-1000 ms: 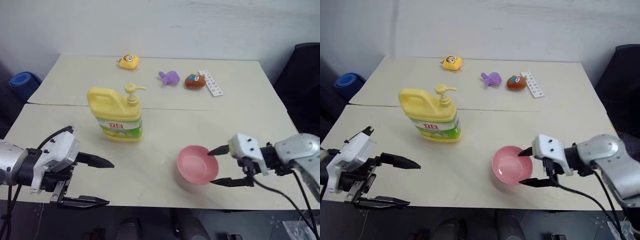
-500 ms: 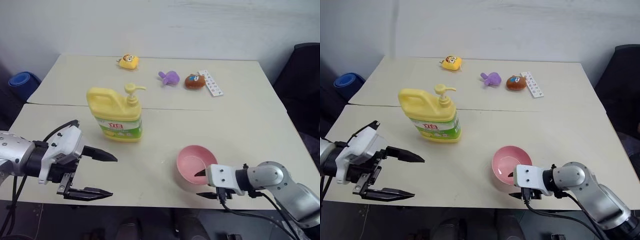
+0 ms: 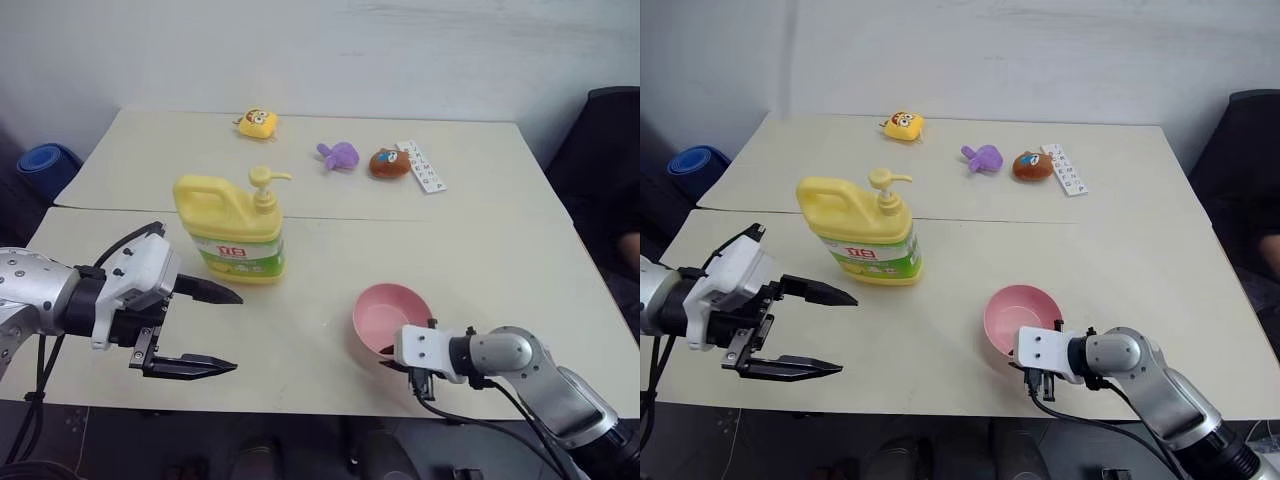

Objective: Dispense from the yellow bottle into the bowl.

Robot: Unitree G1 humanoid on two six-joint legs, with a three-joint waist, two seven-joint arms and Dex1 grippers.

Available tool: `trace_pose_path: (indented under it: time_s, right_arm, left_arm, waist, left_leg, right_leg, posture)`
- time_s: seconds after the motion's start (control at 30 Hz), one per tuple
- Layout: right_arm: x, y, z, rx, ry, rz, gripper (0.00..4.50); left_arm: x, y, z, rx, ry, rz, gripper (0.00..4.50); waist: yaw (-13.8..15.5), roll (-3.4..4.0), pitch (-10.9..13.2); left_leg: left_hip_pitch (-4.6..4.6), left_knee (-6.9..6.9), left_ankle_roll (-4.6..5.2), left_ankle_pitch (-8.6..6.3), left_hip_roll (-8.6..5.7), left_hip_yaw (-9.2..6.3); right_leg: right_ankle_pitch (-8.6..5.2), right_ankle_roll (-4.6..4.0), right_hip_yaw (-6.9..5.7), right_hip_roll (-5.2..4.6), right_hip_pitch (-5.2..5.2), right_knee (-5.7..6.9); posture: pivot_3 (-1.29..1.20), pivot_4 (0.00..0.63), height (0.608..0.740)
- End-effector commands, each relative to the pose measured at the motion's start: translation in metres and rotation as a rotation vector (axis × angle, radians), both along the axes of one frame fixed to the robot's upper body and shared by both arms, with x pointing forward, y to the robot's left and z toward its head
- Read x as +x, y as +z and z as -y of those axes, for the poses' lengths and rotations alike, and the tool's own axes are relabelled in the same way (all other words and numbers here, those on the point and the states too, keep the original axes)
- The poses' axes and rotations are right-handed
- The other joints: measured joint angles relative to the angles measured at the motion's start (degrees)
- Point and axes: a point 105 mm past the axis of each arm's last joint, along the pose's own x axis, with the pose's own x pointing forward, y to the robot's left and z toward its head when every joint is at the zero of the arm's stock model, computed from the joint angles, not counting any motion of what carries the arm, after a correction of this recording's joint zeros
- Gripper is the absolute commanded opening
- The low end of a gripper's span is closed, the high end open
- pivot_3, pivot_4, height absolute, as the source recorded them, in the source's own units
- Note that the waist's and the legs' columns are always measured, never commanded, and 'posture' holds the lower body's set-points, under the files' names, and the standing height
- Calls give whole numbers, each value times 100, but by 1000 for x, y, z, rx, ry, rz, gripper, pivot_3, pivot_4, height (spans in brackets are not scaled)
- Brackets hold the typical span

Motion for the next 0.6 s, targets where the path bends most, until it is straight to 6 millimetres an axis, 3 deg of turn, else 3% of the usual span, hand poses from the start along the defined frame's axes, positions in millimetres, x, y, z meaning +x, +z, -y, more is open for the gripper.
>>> trace_pose_path:
  time_s: [0.03,0.1,0.37,0.5,0.6]
  right_arm:
    - [0,4,-3,9,22,18,442]
    - [-1,5,-3,11,32,14,26]
    - [5,24,1,58,16,12,9]
    - [14,67,-3,61,114,44,9]
    - [38,106,-12,93,161,111,9]
  left_arm:
    - [0,3,4,-3,-20,35,4500]
    - [1,3,4,-3,-18,38,4500]
    - [15,6,0,-15,23,93,4500]
    - [30,29,-4,-88,67,160,4500]
    - [48,59,-9,-172,129,252,4500]
  waist:
    - [0,0,0]
    - [-9,-7,-5]
    - [-2,-15,-9]
    - [-12,-15,-6]
    - [-31,-15,-5]
  left_leg:
    - [0,0,0,0,0,0]
    - [0,1,0,0,0,0]
    - [4,3,0,0,0,-2]
    - [2,19,-1,0,0,-1]
    - [0,36,-1,0,3,-3]
  right_leg:
    - [0,0,0,0,0,0]
    - [0,0,0,0,0,0]
    - [-2,-3,0,2,1,12]
    - [-2,-3,1,3,-2,26]
    - [-1,-1,-1,5,-2,37]
  posture:
    - [0,150,740]
    - [0,150,740]
    - [0,150,740]
    - [0,150,740]
    - [0,150,740]
